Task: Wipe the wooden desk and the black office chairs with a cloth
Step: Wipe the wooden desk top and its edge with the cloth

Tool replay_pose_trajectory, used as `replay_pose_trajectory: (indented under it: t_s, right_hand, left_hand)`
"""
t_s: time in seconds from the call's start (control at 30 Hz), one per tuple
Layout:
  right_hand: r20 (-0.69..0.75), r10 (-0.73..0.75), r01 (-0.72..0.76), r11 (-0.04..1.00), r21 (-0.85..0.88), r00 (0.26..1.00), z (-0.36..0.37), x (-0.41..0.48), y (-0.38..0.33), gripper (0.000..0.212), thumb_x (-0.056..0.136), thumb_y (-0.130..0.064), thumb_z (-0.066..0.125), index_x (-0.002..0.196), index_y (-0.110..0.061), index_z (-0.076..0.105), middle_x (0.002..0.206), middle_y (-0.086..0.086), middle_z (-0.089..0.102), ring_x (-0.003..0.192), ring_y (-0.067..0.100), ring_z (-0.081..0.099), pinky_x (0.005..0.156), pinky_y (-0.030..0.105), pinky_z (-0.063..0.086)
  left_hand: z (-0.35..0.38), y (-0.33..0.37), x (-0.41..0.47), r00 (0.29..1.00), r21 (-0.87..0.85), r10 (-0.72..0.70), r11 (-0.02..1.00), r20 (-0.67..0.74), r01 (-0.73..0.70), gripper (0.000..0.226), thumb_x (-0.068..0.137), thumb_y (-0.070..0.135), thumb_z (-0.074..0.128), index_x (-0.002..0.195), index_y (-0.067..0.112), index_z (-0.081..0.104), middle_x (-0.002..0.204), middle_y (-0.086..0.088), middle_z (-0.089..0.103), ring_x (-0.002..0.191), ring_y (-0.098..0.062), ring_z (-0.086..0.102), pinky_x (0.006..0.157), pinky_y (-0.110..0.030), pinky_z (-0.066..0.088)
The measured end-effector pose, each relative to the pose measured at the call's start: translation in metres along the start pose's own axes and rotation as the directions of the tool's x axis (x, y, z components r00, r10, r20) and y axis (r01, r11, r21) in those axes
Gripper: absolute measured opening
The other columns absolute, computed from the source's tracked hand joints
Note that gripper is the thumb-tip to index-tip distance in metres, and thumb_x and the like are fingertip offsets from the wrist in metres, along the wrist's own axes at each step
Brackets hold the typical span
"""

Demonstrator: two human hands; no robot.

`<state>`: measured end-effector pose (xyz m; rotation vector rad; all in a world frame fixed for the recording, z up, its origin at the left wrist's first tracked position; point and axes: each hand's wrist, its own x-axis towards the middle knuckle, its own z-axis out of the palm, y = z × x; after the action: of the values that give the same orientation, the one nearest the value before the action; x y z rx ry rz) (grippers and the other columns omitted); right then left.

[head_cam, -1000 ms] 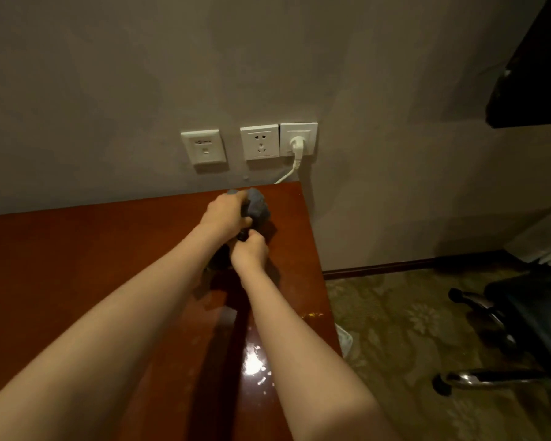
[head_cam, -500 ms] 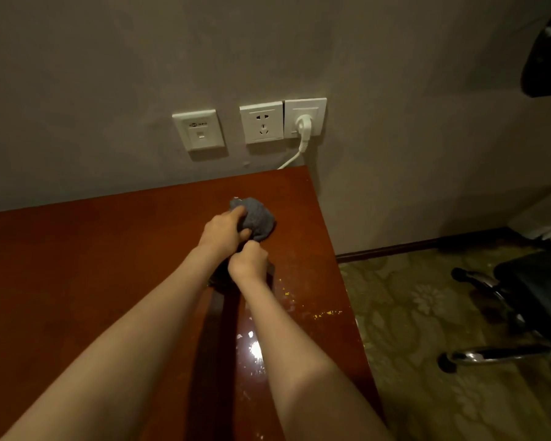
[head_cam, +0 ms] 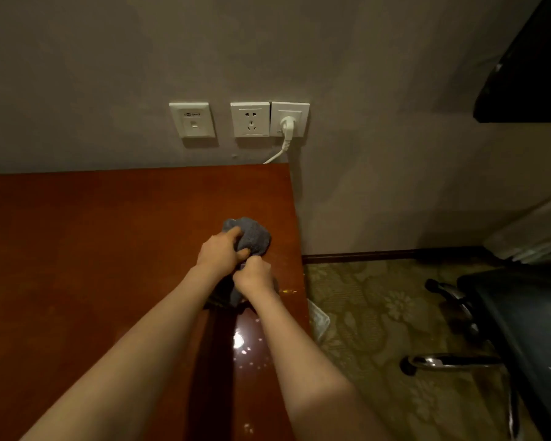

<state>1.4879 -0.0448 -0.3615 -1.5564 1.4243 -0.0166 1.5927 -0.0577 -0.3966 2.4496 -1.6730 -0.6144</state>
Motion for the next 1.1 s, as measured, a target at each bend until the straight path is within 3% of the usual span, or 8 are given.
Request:
replay_pose_trajectory:
  t_s: [0.1,0.23,0.43,0.63,0.8,0.97,1.1]
  right_hand:
    - [0.039,-0.024,0.026,0.998,-0.061,0.999,-0.01,-0.011,0.018,0.026,0.091,-0.008,0.05,0.115,0.002,0.056,0.122,0.021,0.057,0.112,0.036,0.054,0.081,0.036,0.044]
    - [0.029,-0.037,0.041,0.989,-0.139,0.999,-0.025,-0.027,0.045,0.025,0.092,-0.011,0.051,0.114,-0.001,0.058,0.12,0.02,0.058,0.111,0.037,0.055,0.079,0.035,0.044]
    - [-0.02,-0.038,0.033,0.977,-0.212,0.999,-0.056,-0.034,0.077,0.028,0.093,-0.019,0.053,0.118,-0.01,0.06,0.125,0.015,0.057,0.116,0.034,0.054,0.086,0.034,0.046]
    - [-0.092,0.009,-0.025,0.984,-0.175,0.996,-0.083,-0.025,0.103,0.024,0.091,-0.018,0.054,0.112,-0.012,0.063,0.121,0.015,0.06,0.114,0.033,0.056,0.086,0.034,0.047]
    - [-0.158,0.021,-0.061,0.965,-0.256,0.987,-0.102,-0.021,0.127,0.024,0.092,-0.014,0.051,0.113,-0.008,0.059,0.12,0.015,0.059,0.115,0.033,0.055,0.086,0.034,0.046]
    - [-0.183,-0.076,0.038,0.978,-0.203,0.98,-0.112,-0.02,0.123,0.021,0.094,-0.025,0.05,0.11,-0.014,0.059,0.113,0.011,0.063,0.105,0.032,0.059,0.074,0.031,0.044]
    - [-0.105,-0.155,0.147,0.986,-0.076,0.982,-0.112,-0.014,0.099,0.016,0.091,-0.031,0.054,0.097,-0.016,0.058,0.101,0.01,0.064,0.097,0.032,0.06,0.069,0.033,0.041]
  left_hand:
    - [0.013,0.013,-0.021,0.998,-0.026,-0.055,0.998,-0.019,0.055,0.037,0.092,0.031,0.055,0.125,0.014,0.047,0.103,-0.011,0.059,0.083,-0.027,0.057,0.067,-0.036,0.048]
    - [0.028,0.038,-0.042,0.991,-0.08,-0.133,0.988,-0.03,0.131,0.032,0.092,0.03,0.053,0.12,0.014,0.047,0.099,-0.01,0.057,0.075,-0.024,0.051,0.059,-0.031,0.04]
    - [0.044,0.078,-0.048,0.979,-0.143,-0.202,0.97,-0.024,0.197,0.043,0.092,0.033,0.052,0.13,0.015,0.044,0.118,-0.013,0.056,0.099,-0.032,0.057,0.073,-0.035,0.045]
    - [0.054,0.123,-0.04,0.986,-0.136,-0.166,0.977,-0.004,0.163,0.042,0.092,0.032,0.052,0.13,0.017,0.043,0.126,-0.014,0.05,0.105,-0.034,0.055,0.077,-0.038,0.046]
    - [0.064,0.161,-0.036,0.998,-0.137,-0.054,0.989,0.04,0.059,0.026,0.091,0.026,0.053,0.112,0.01,0.05,0.119,-0.016,0.053,0.104,-0.036,0.054,0.078,-0.039,0.045]
    - [0.043,0.166,-0.032,0.995,-0.233,-0.091,0.969,-0.037,0.08,0.035,0.089,0.026,0.056,0.12,0.009,0.051,0.121,-0.017,0.054,0.104,-0.035,0.056,0.073,-0.035,0.044]
    - [0.007,0.152,-0.033,0.989,-0.27,-0.128,0.957,-0.078,0.103,0.045,0.089,0.033,0.058,0.128,0.011,0.049,0.117,-0.012,0.06,0.097,-0.029,0.06,0.067,-0.031,0.044]
